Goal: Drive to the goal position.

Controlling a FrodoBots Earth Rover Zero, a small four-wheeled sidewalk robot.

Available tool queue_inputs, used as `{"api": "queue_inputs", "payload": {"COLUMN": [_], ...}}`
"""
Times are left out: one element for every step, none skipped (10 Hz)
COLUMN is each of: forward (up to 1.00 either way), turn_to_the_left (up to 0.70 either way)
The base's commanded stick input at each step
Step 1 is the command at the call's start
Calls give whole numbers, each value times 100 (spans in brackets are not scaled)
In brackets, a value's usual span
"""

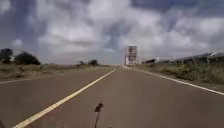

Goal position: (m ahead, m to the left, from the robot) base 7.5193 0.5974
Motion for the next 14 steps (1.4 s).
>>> {"api": "queue_inputs", "payload": {"forward": [100,100,100,100,100,100,100,100,100,100,100,100,100,100], "turn_to_the_left": [0,0,0,0,0,0,0,0,0,-40,-40,-40,-40,-32]}}
